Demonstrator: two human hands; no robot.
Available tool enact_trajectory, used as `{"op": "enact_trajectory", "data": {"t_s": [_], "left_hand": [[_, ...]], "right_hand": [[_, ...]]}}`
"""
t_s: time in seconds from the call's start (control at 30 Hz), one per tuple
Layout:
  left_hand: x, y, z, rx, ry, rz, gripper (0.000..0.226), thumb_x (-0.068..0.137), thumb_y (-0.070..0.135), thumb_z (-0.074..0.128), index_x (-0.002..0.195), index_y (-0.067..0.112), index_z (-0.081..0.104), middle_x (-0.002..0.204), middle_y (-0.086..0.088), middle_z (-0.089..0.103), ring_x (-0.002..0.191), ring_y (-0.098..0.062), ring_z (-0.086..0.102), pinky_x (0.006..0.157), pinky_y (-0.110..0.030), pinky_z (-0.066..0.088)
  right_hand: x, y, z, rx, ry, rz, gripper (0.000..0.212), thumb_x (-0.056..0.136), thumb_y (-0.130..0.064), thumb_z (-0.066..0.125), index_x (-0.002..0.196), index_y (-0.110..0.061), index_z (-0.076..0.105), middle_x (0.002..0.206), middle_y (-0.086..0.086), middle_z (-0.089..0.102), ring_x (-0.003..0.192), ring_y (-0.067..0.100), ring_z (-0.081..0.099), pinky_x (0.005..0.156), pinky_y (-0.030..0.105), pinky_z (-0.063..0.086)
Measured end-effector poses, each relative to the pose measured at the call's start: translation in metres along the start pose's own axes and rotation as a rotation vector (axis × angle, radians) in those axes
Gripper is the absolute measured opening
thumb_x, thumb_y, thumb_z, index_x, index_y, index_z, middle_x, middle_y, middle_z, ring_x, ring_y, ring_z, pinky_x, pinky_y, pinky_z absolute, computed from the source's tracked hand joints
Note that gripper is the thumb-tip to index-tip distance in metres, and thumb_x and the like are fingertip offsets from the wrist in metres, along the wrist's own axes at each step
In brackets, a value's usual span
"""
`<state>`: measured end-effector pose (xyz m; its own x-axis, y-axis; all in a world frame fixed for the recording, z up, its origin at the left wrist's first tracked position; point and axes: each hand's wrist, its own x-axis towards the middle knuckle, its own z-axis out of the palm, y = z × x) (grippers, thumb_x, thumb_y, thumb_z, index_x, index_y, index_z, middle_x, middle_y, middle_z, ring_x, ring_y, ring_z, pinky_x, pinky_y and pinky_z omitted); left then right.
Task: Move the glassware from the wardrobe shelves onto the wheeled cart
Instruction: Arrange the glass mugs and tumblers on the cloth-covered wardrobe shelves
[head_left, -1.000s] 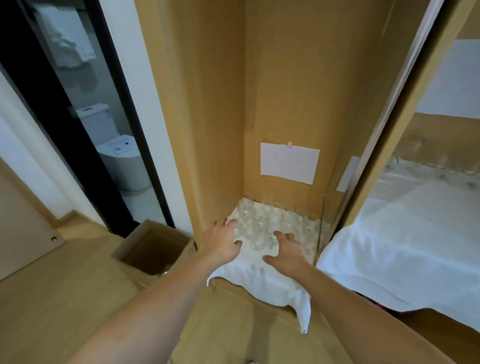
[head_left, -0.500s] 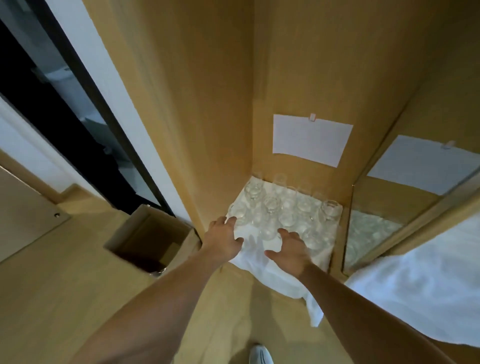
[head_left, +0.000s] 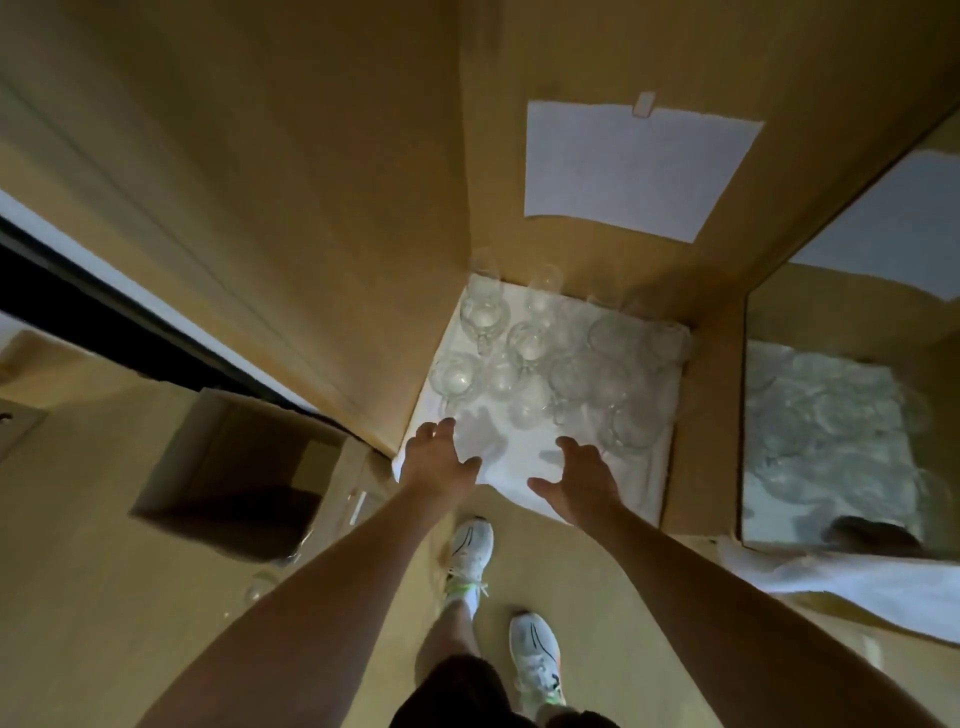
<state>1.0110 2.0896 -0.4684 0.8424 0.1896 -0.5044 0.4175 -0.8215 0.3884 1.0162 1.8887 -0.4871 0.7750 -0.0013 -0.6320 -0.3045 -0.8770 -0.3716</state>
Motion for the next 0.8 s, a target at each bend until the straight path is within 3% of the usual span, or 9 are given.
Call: {"op": "enact_trajectory", "data": {"t_s": [0.3, 0.5, 0.8], "left_hand": [[0.077, -0.02, 0.018, -0.212, -0.028, -0.13, 0.074, 0.087, 0.035, 0.073, 0.149, 0.013, 0.041, 0.145, -0.014, 0.048, 0.132, -0.032, 0.049, 0.103, -0.04, 0.043], [0.123, -0.036, 0.039, -0.182, -0.094, -0.175, 0.079, 0.09, 0.038, 0.071, 0.155, 0.011, 0.033, 0.153, -0.016, 0.041, 0.14, -0.031, 0.043, 0.108, -0.04, 0.038], [0.172, -0.041, 0.07, -0.224, -0.142, -0.251, 0.082, 0.091, 0.035, 0.07, 0.156, 0.009, 0.026, 0.155, -0.014, 0.039, 0.142, -0.029, 0.04, 0.108, -0.038, 0.037]], "right_hand": [[0.075, -0.004, 0.039, 0.175, -0.026, 0.159, 0.088, 0.085, -0.051, 0.074, 0.155, -0.019, 0.031, 0.147, 0.015, 0.044, 0.131, 0.033, 0.051, 0.1, 0.038, 0.045], [0.118, -0.006, 0.059, 0.295, 0.029, 0.261, 0.092, 0.084, -0.05, 0.076, 0.155, -0.017, 0.028, 0.144, 0.017, 0.047, 0.128, 0.035, 0.052, 0.093, 0.036, 0.042], [0.161, -0.009, 0.076, 0.572, 0.21, 0.391, 0.102, 0.077, -0.049, 0.084, 0.156, -0.017, 0.028, 0.143, 0.017, 0.053, 0.129, 0.03, 0.055, 0.107, 0.044, 0.045]]}}
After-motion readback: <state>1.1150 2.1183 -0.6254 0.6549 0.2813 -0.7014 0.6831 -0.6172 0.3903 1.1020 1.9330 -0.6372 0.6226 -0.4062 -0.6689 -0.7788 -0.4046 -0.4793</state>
